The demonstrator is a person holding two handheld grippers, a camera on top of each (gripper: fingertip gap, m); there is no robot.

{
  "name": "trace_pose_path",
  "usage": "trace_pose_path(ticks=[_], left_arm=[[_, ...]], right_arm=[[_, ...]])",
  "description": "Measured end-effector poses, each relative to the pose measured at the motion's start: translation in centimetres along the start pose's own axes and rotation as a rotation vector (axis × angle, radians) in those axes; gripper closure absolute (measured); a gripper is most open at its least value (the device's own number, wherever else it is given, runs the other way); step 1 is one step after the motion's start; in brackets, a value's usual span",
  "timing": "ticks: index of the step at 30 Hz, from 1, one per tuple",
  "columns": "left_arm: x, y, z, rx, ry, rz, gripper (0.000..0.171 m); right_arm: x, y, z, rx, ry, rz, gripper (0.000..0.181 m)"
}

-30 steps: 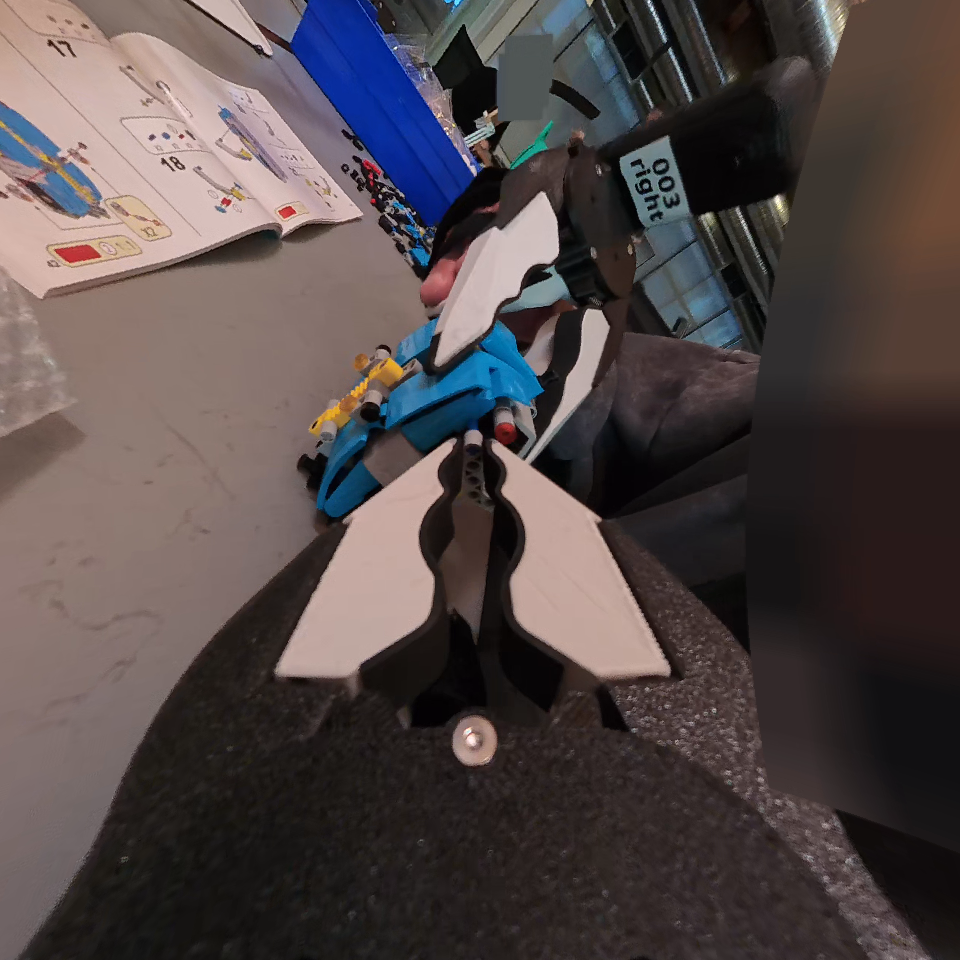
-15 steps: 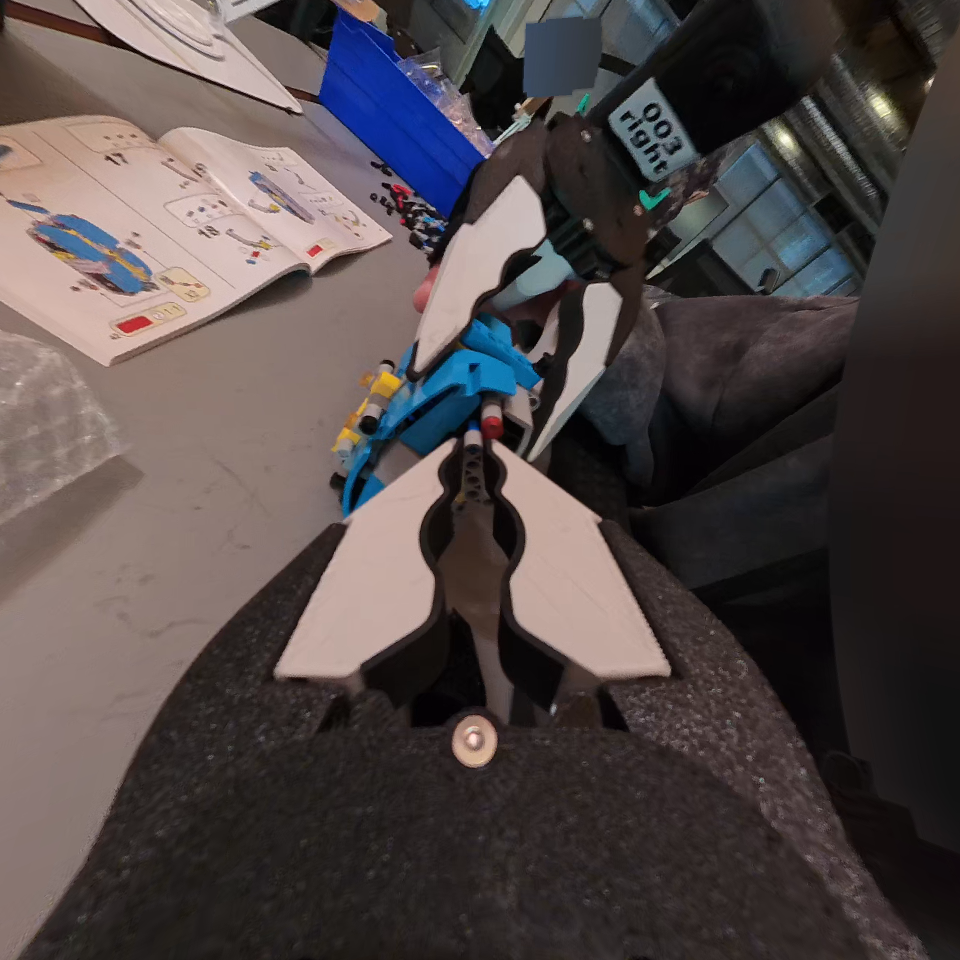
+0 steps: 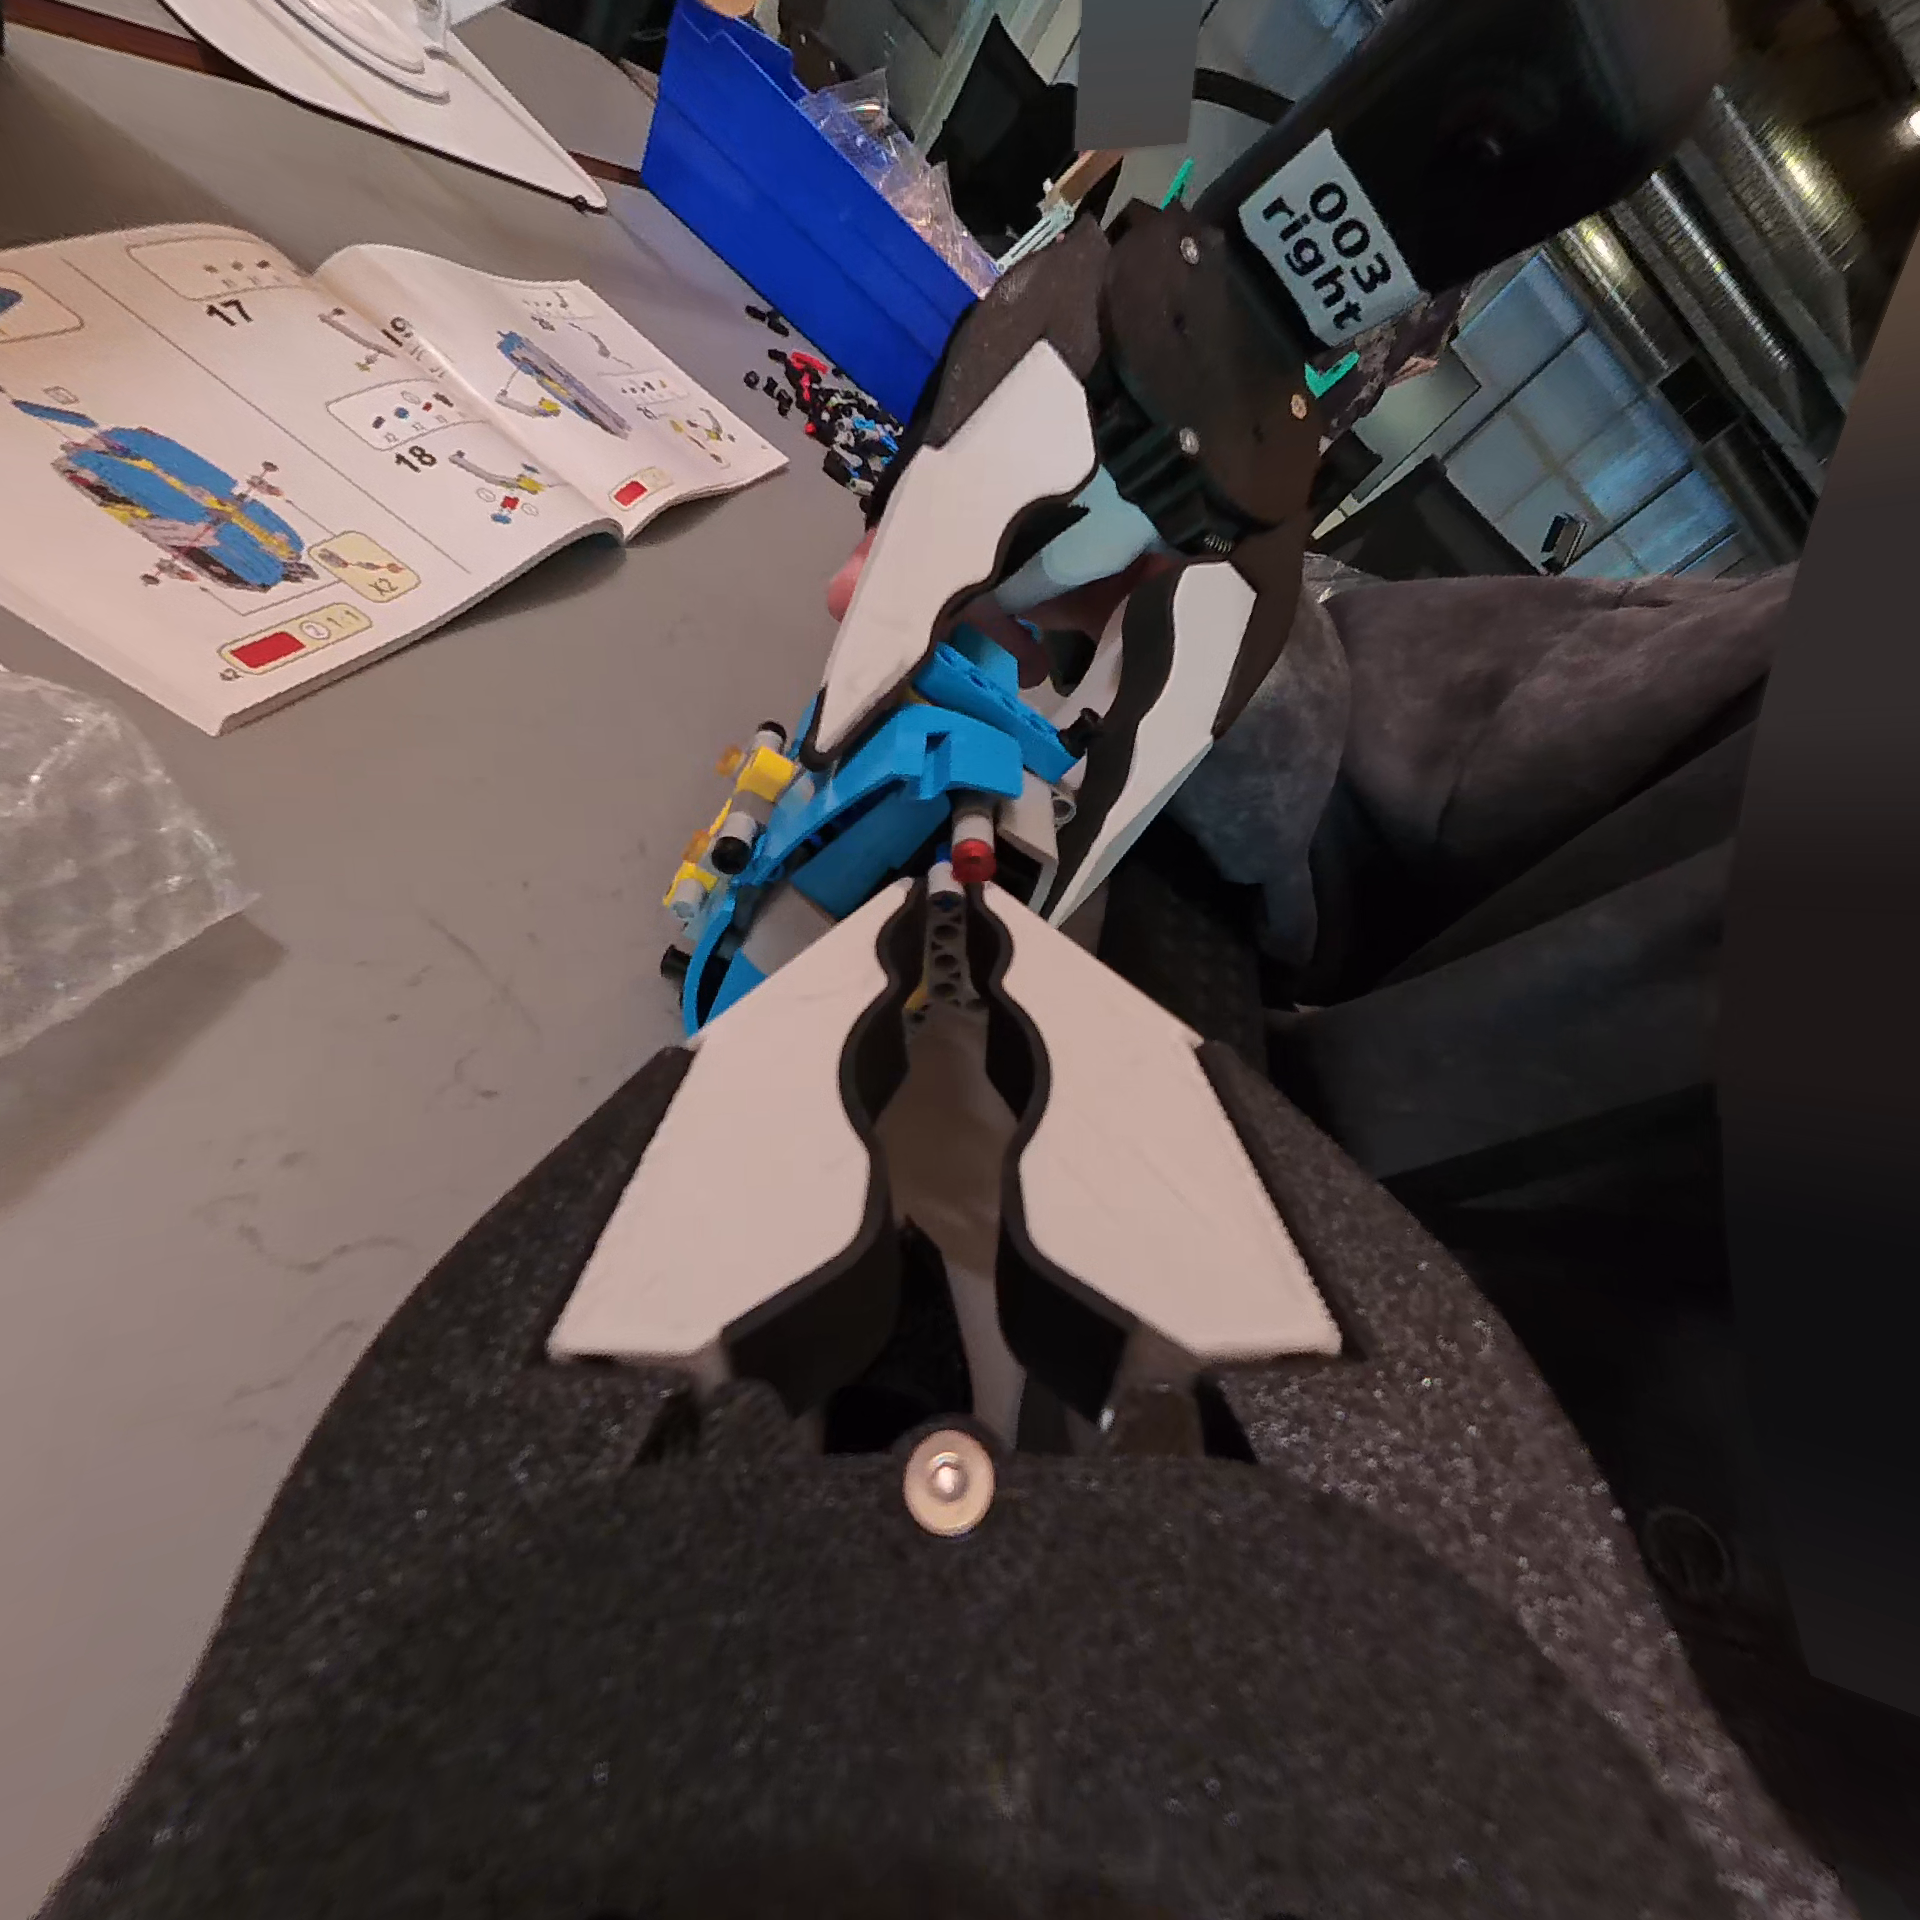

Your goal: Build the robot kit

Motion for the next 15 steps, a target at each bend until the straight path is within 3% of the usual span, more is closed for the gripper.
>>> trace_pose_path(ticks=[8,15], left_arm=[[0.06,0.06,0.03,-0.067,-0.249,-0.116,0.166],[0.13,-0.1,-0.06,-0.027,-0.146,-0.051,0.166]], right_arm=[[-0.07,-0.18,-0.16,0.028,-0.036,-0.019,0.126],[-0.13,-0.2,-0.13,0.026,-0.017,-0.011,0.126]])
Point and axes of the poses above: each gripper's, where its closed fingertips meet, y back along the fingers, z out of its underside, x = y × z across the jaws, the point moved 1 cm from there along y, back along the fingers, and after that the axes turned 1 degree about z, right-handed, at the moved point
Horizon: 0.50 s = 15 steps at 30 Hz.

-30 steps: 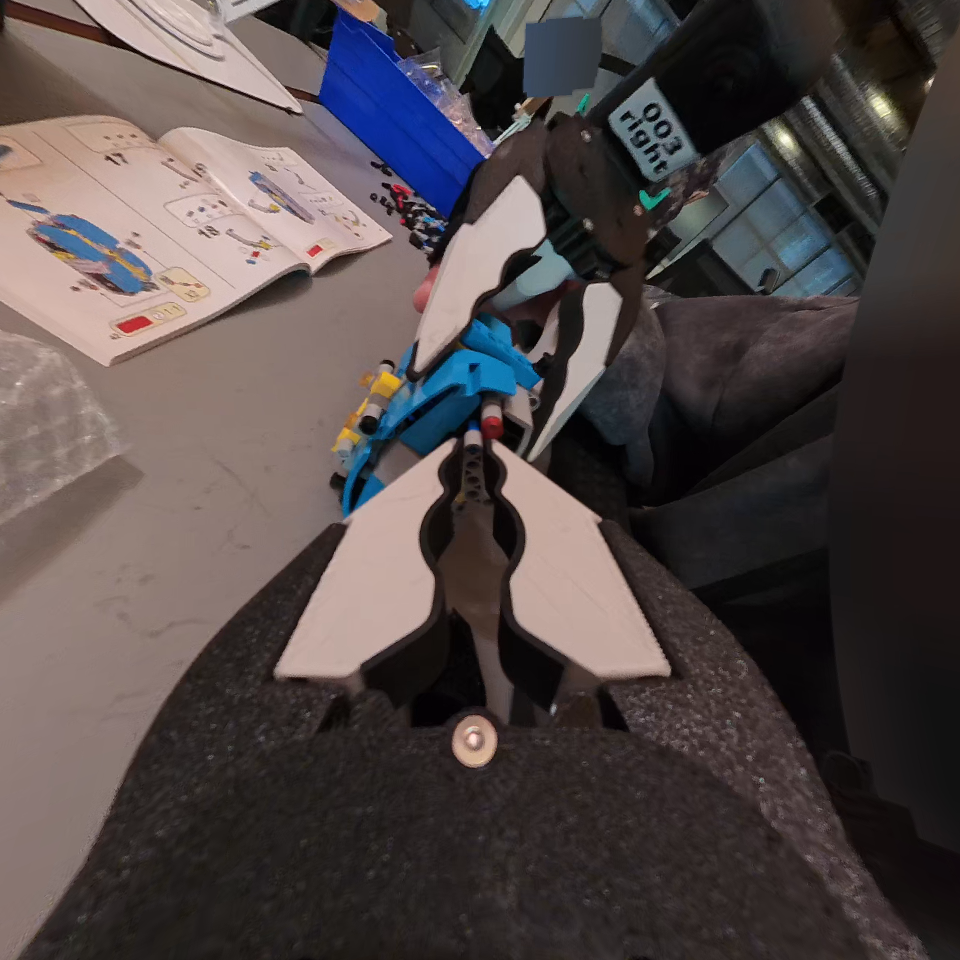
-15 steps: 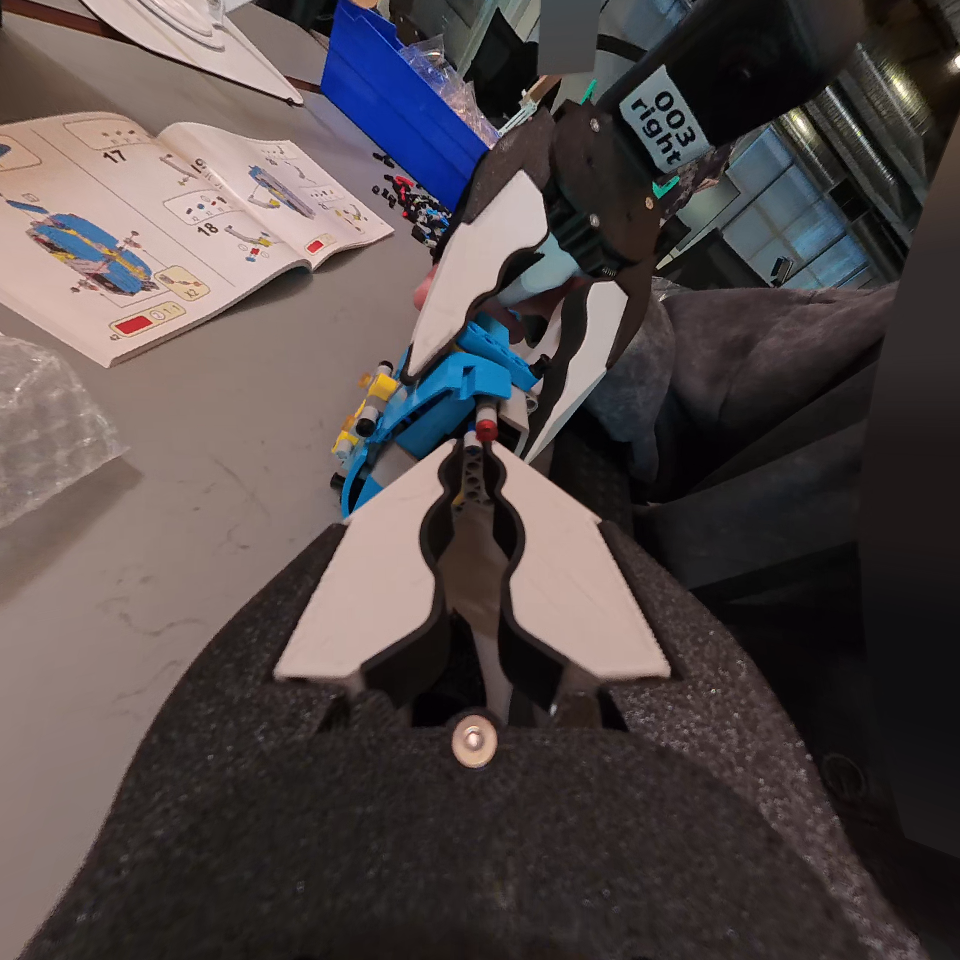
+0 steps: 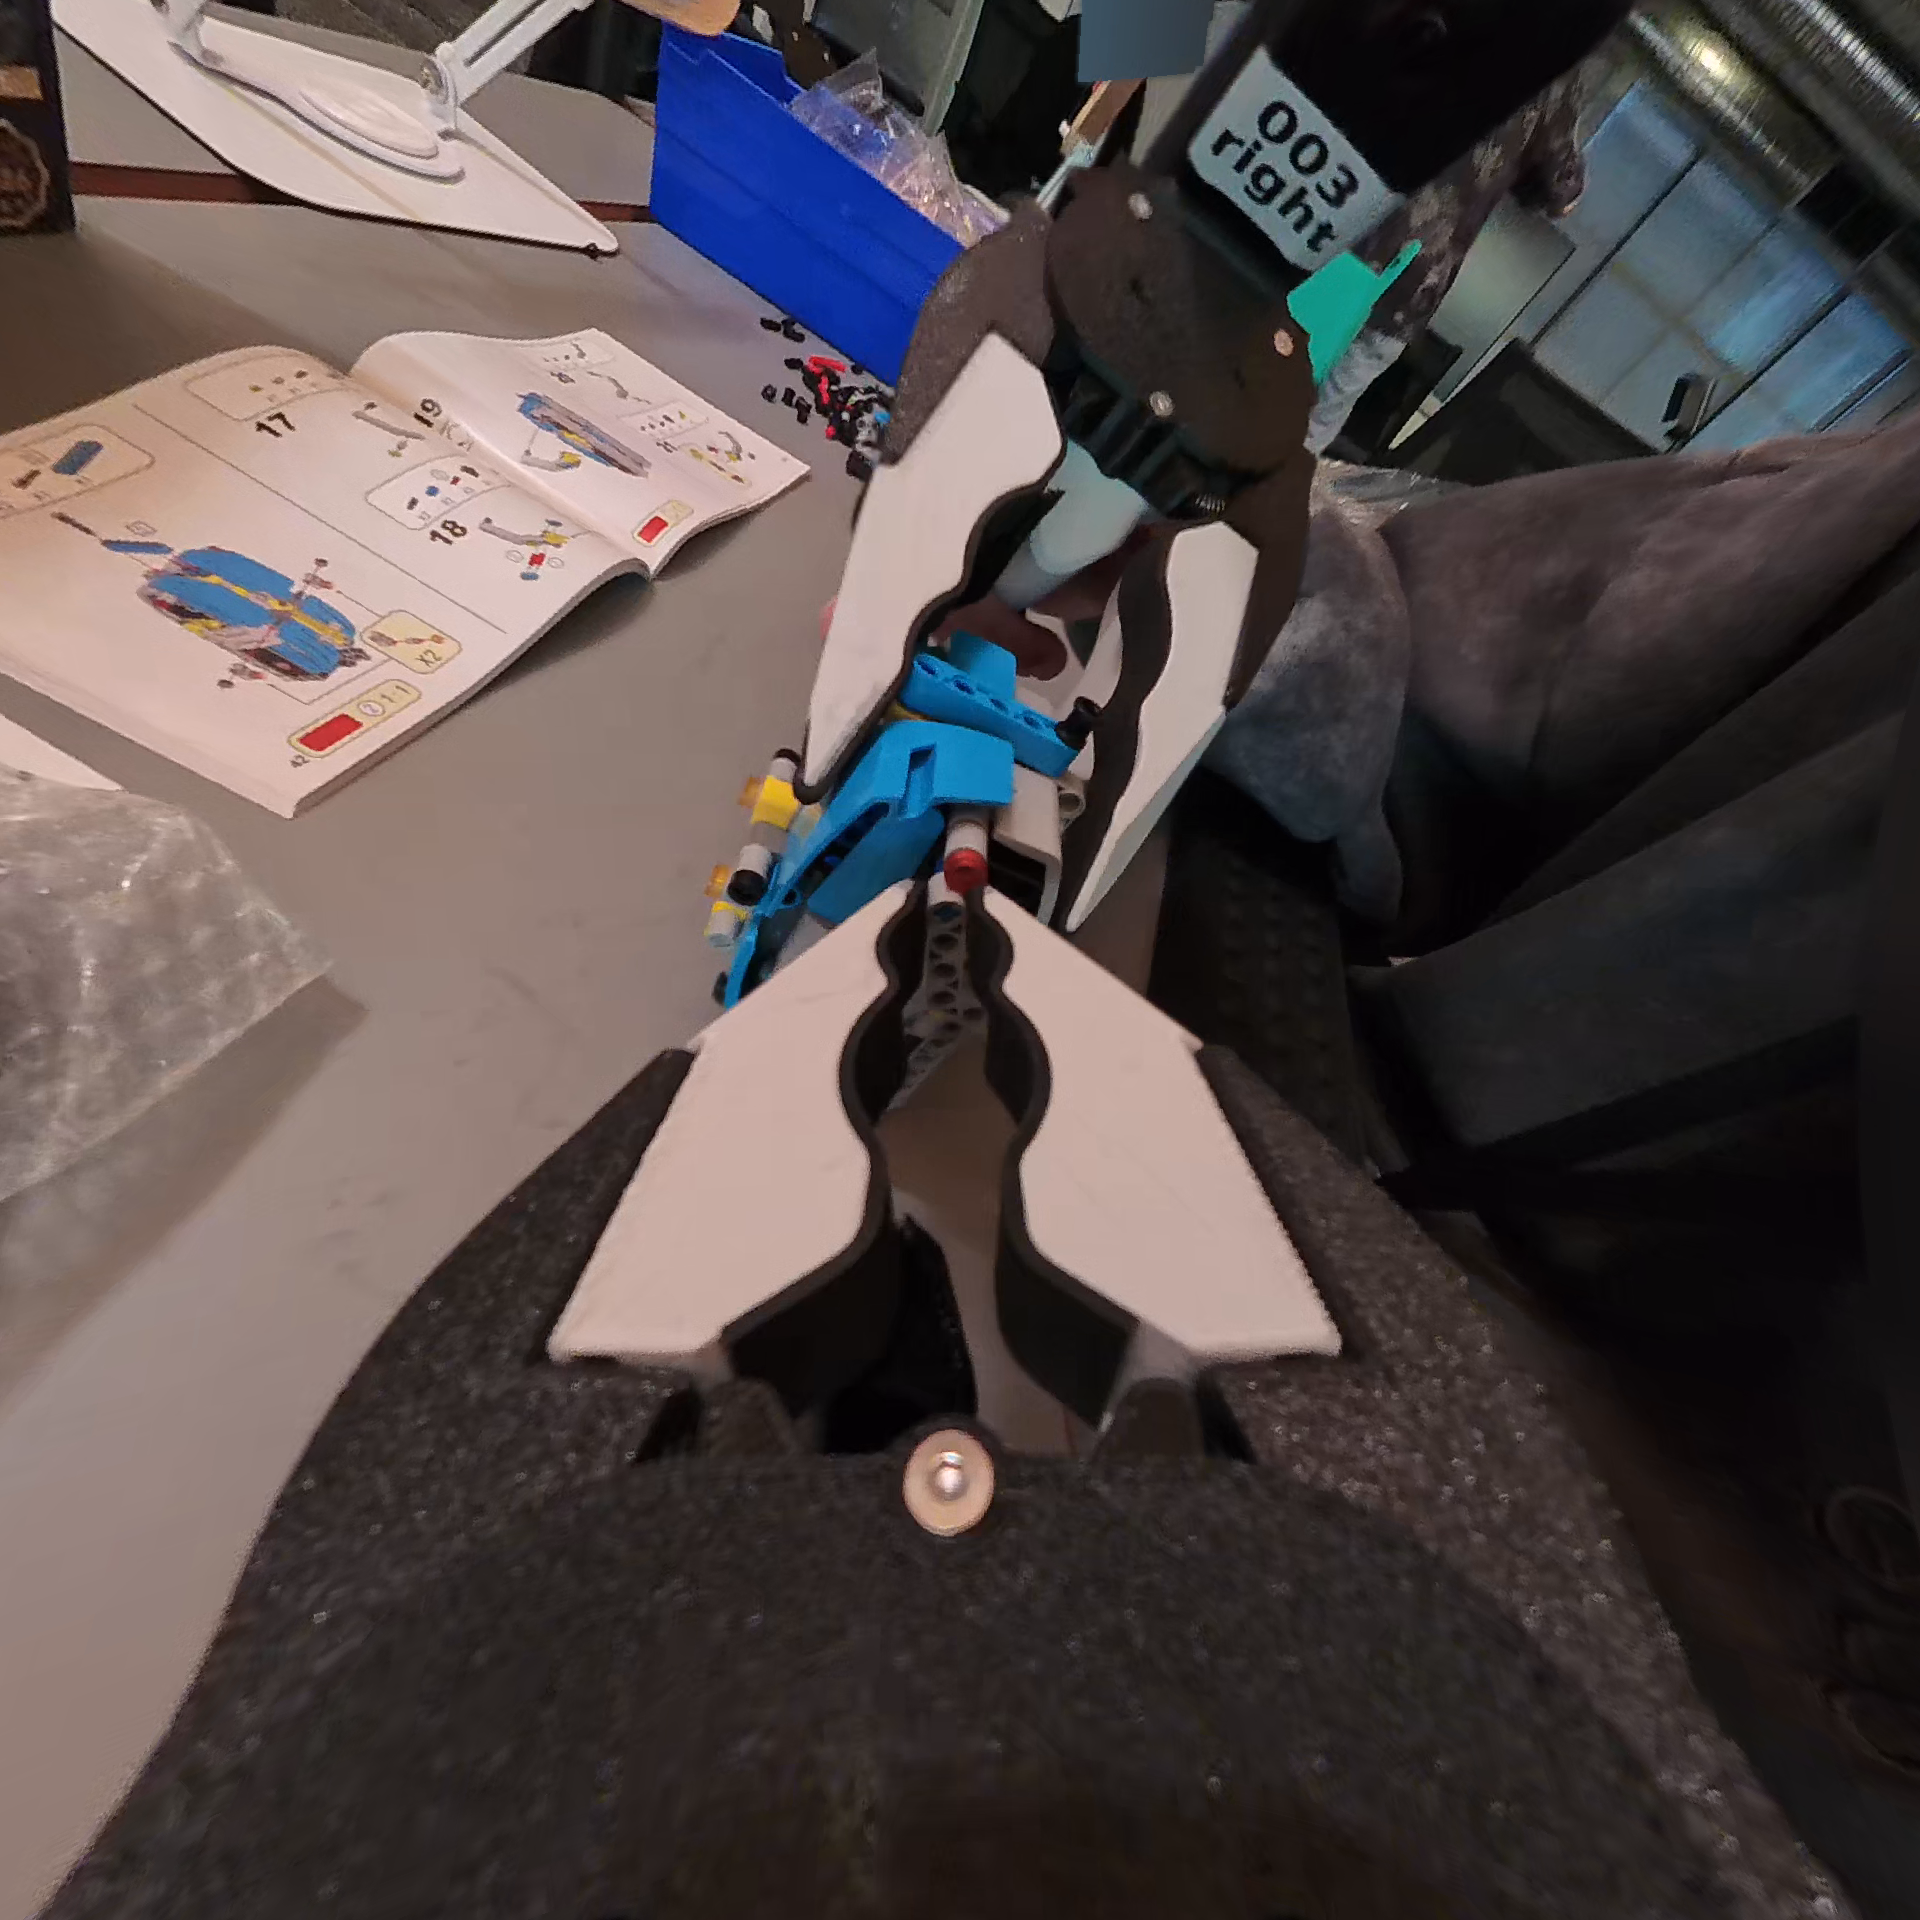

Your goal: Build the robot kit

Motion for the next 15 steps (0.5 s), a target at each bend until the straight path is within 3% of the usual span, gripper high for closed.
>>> trace_pose_path(ticks=[15], left_arm=[[0.17,-0.4,-0.05,0.09,0.267,0.157,0.167]], right_arm=[[-0.17,-0.01,0.0,0.006,0.01,0.003,0.127]])
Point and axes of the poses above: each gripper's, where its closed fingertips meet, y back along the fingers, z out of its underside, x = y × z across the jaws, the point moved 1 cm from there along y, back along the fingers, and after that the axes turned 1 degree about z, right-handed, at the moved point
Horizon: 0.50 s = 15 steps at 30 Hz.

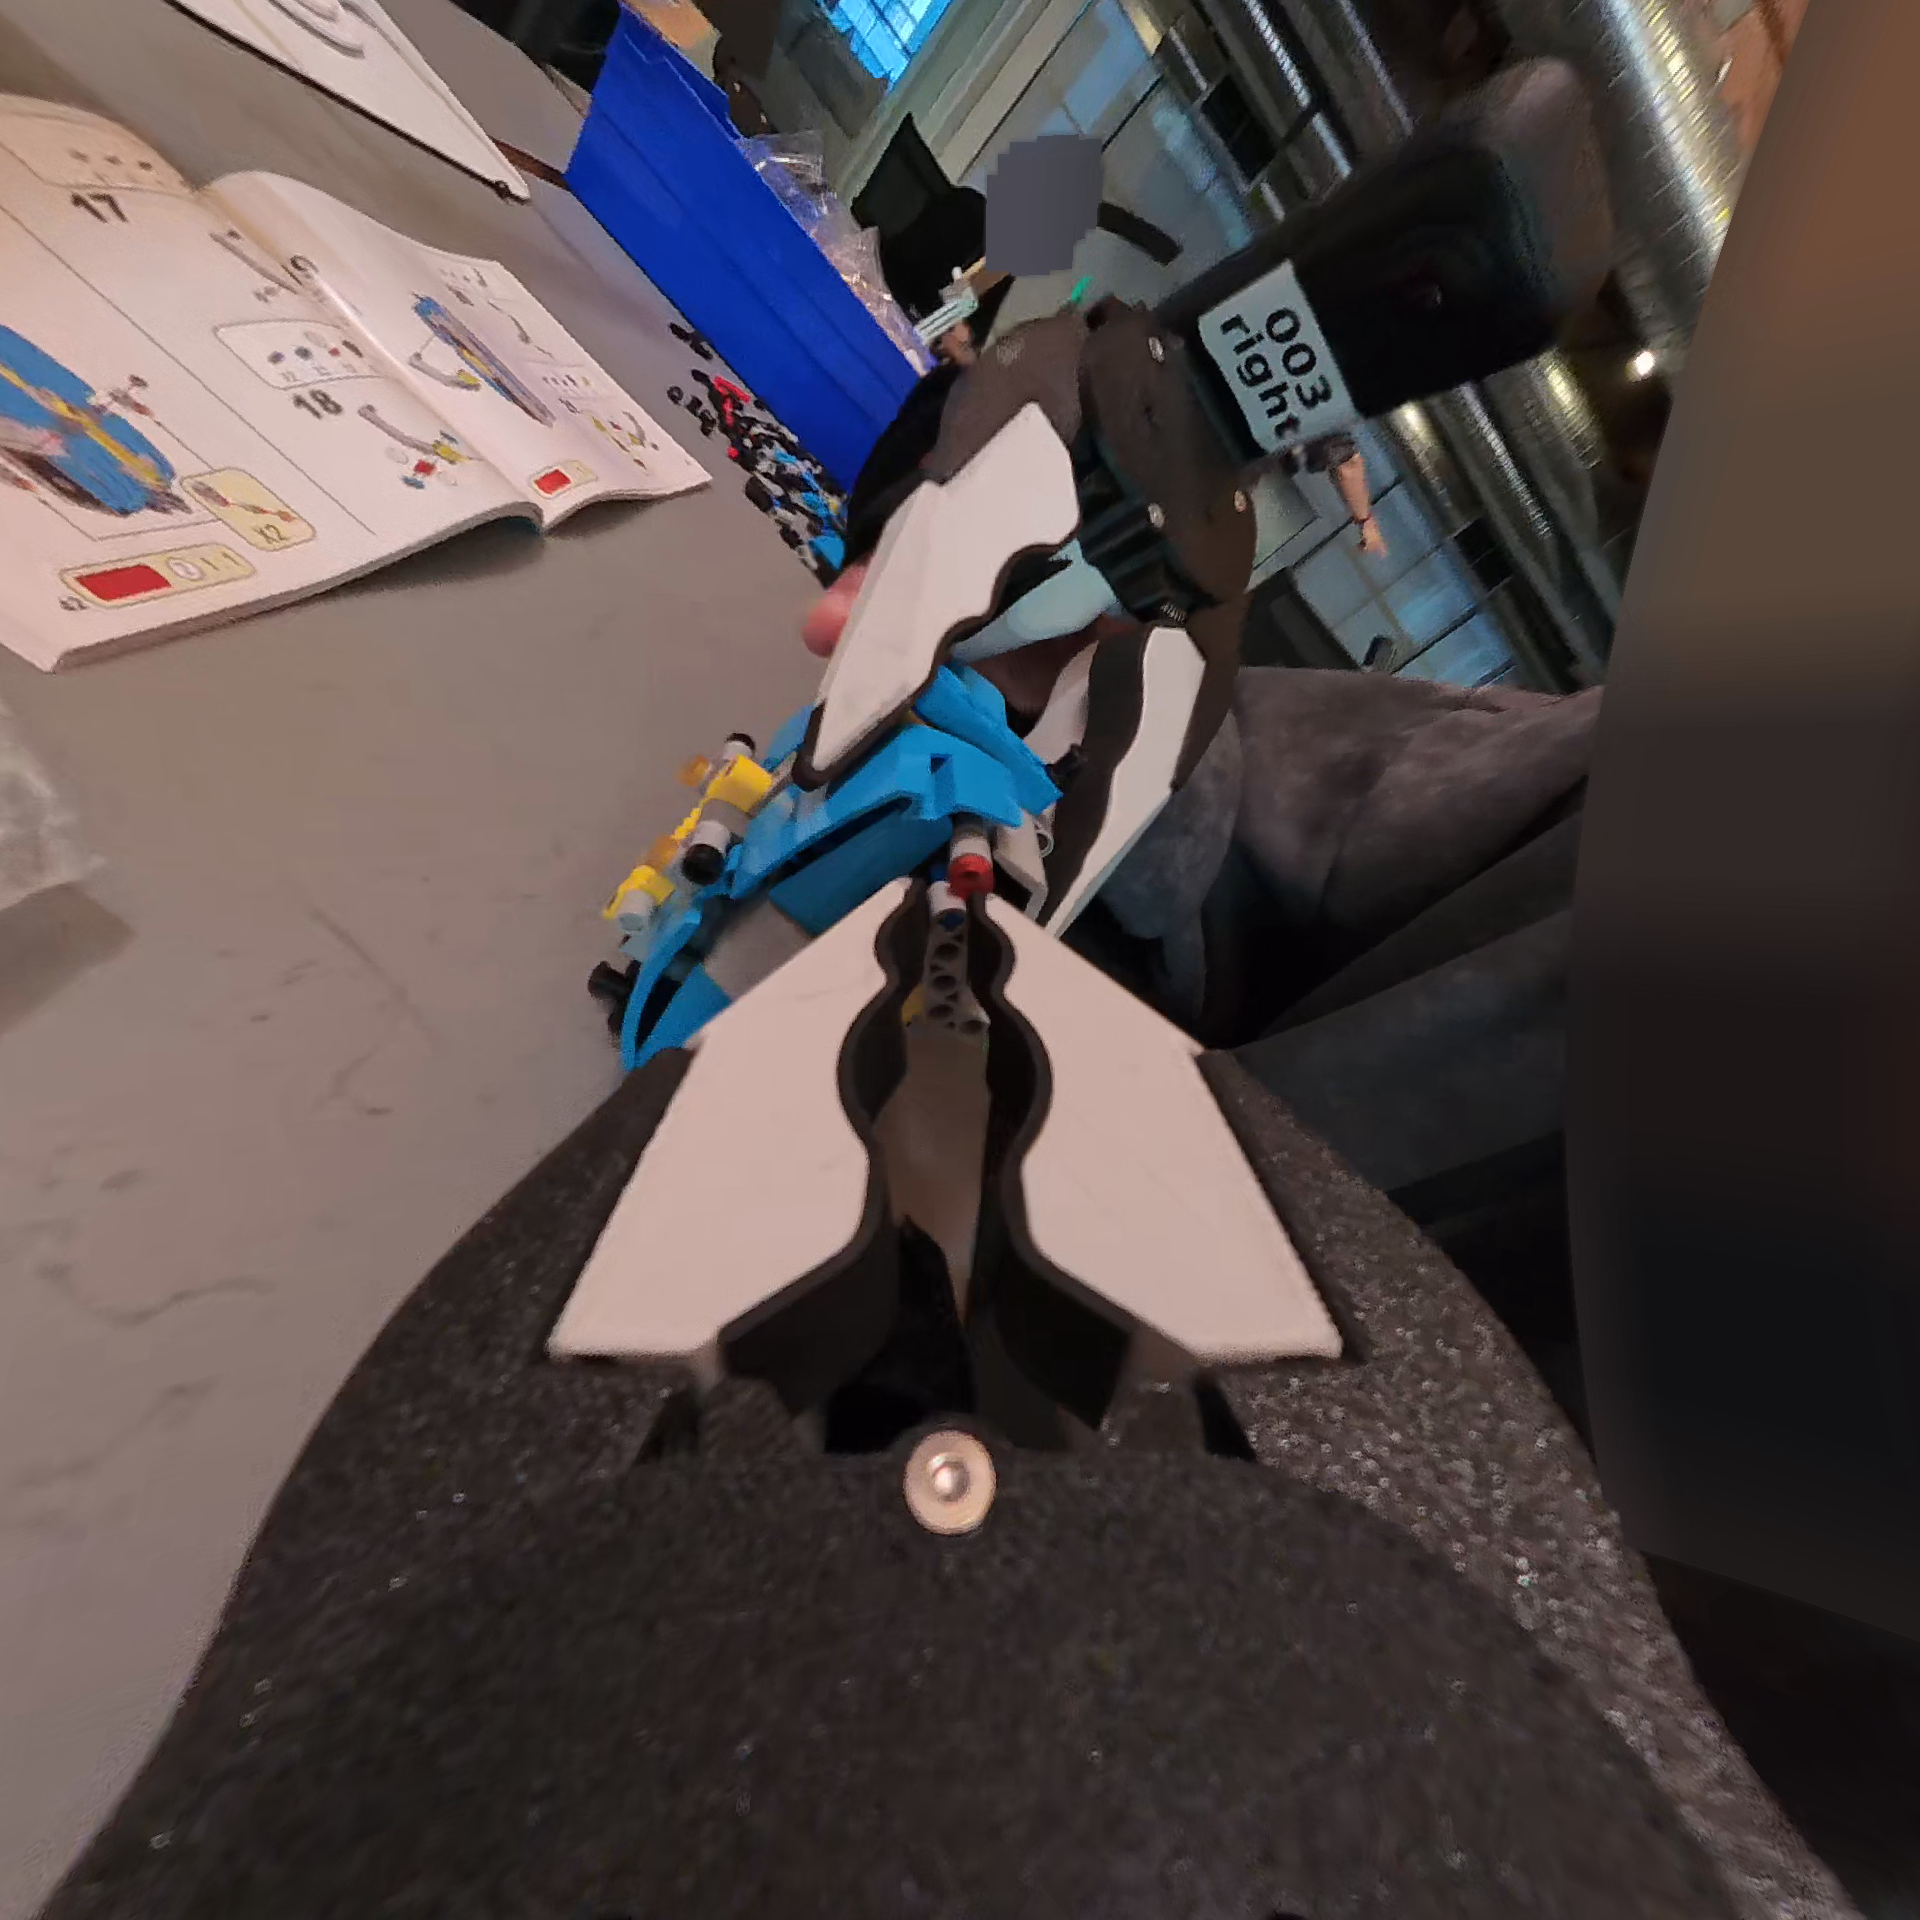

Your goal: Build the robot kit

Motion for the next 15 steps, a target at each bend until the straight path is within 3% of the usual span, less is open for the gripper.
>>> trace_pose_path(ticks=[4,9,15], left_arm=[[-0.2,-0.13,-0.29,0.017,-0.013,0.006,0.165],[-0.29,-0.34,0.0,0.0,-0.25,-0.143,0.165],[-0.08,0.11,0.46,0.008,-0.232,-0.113,0.165]], right_arm=[[0.35,0.15,0.06,0.008,-0.029,0.007,0.126],[0.26,0.41,0.27,-0.011,-0.003,0.011,0.126],[0.33,0.44,0.24,0.008,-0.018,0.002,0.126]])
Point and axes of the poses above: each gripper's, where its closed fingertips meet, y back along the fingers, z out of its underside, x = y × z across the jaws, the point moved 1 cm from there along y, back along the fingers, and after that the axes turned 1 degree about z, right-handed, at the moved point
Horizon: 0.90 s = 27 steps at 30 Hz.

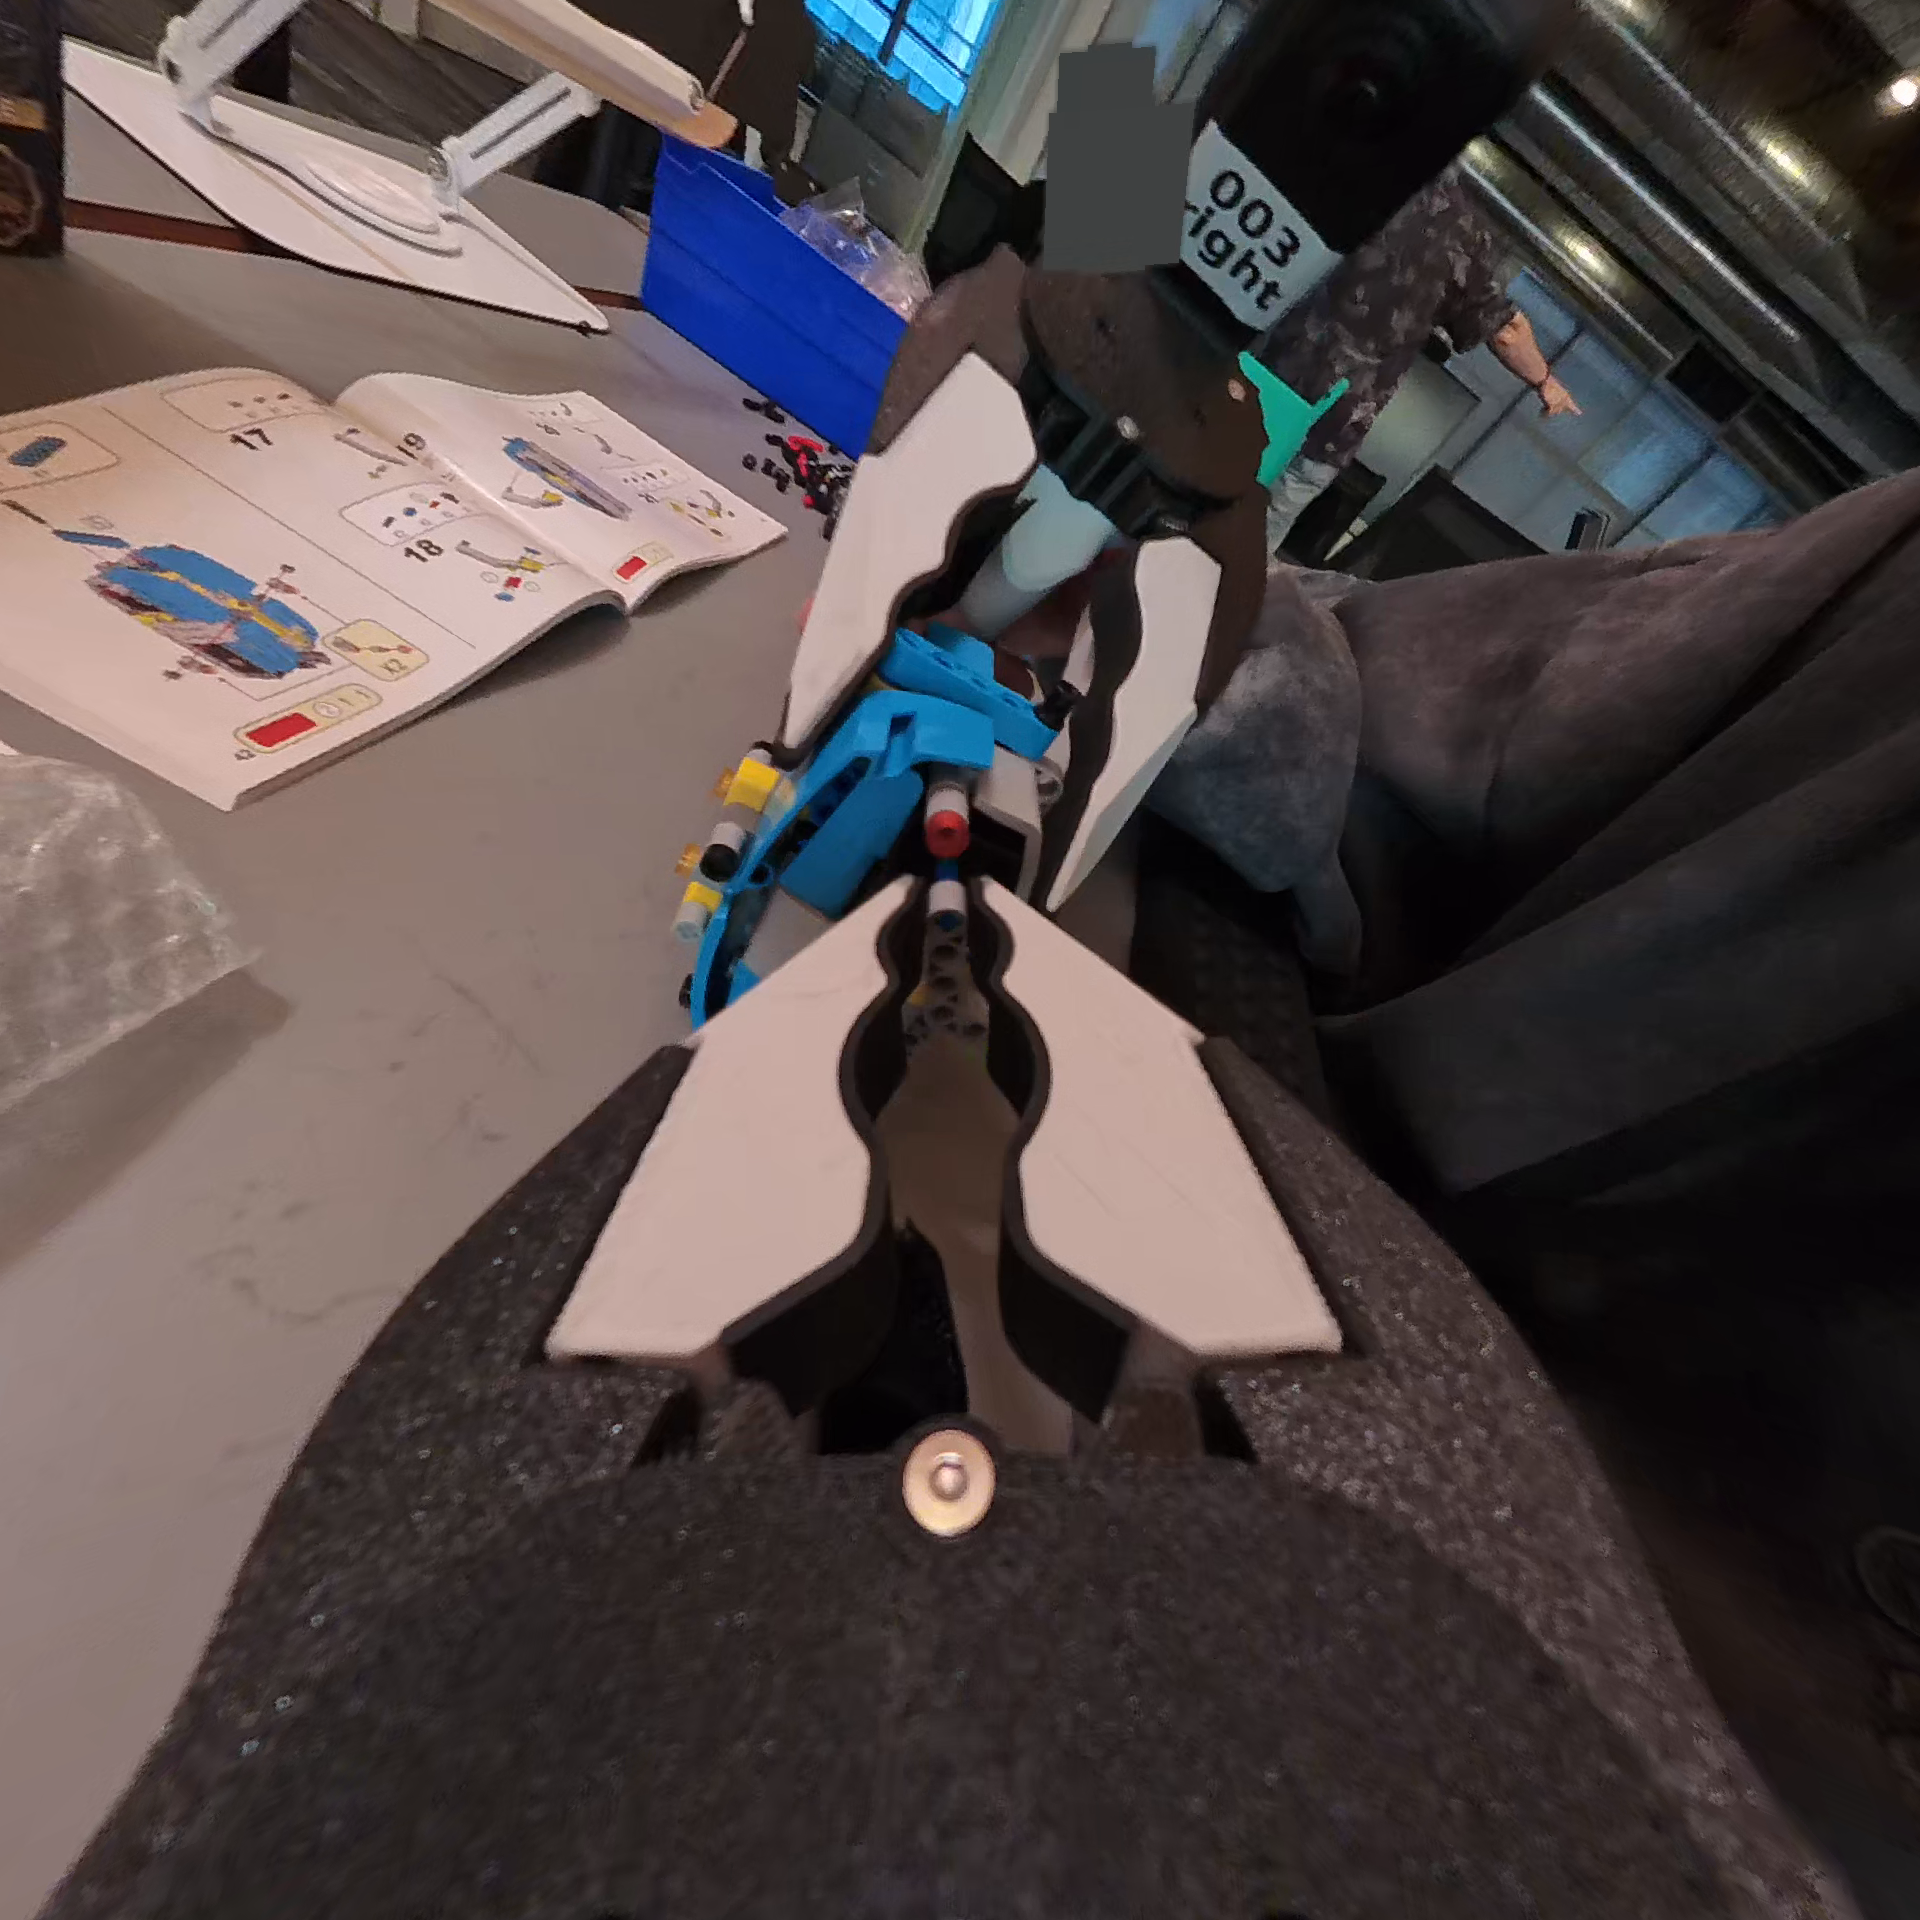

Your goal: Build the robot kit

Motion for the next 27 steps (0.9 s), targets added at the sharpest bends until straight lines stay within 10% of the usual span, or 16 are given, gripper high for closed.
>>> trace_pose_path(ticks=[9,16,27], left_arm=[[3.3,1.4,-0.7,0.066,-0.14,0.034,0.165],[7.7,-0.1,-0.7,0.081,0.157,0.288,0.165],[8.8,-0.9,-0.4,0.071,0.261,0.315,0.165]], right_arm=[[-0.2,2.2,-2.5,0.087,0.095,0.153,0.121],[-6.5,2.4,-5.0,0.111,0.509,0.191,0.165],[-7.8,3.1,-4.8,0.11,0.545,0.16,0.173]])
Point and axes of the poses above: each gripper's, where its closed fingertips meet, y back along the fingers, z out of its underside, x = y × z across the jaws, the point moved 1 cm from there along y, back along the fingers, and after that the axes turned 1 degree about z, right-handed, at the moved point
